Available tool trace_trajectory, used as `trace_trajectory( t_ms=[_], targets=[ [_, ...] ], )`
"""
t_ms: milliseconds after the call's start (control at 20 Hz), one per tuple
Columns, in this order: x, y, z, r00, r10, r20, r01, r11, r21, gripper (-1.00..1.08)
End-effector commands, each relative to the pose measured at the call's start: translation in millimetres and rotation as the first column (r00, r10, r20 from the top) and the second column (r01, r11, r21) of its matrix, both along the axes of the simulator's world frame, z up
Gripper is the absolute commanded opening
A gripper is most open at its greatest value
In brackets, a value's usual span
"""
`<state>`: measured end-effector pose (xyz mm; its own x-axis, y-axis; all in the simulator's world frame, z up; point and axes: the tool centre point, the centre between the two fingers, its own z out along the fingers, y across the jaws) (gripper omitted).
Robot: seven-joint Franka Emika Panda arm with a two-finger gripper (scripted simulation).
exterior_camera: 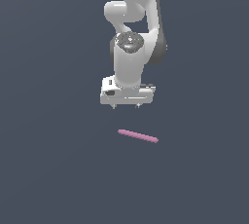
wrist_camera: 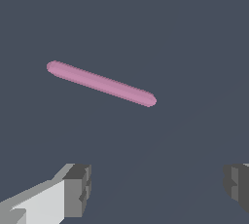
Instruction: Pick up the object and move it to a goal position.
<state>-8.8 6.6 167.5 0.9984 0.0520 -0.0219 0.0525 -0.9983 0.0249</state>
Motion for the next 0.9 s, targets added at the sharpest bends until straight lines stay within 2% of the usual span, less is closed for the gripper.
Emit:
trace_trajectory(
  t_ms=[0, 450, 850],
  targets=[
    [0, 0, 0, 1.0, 0.0, 0.0, 0.0, 1.0, 0.0, 1.0],
    [-5, 31, 3, 0.999, 0.05, -0.006, -0.05, 0.998, 0.027, 1.0],
    [-5, 31, 2, 0.999, 0.054, -0.006, -0.054, 0.998, 0.027, 1.0]
  ],
)
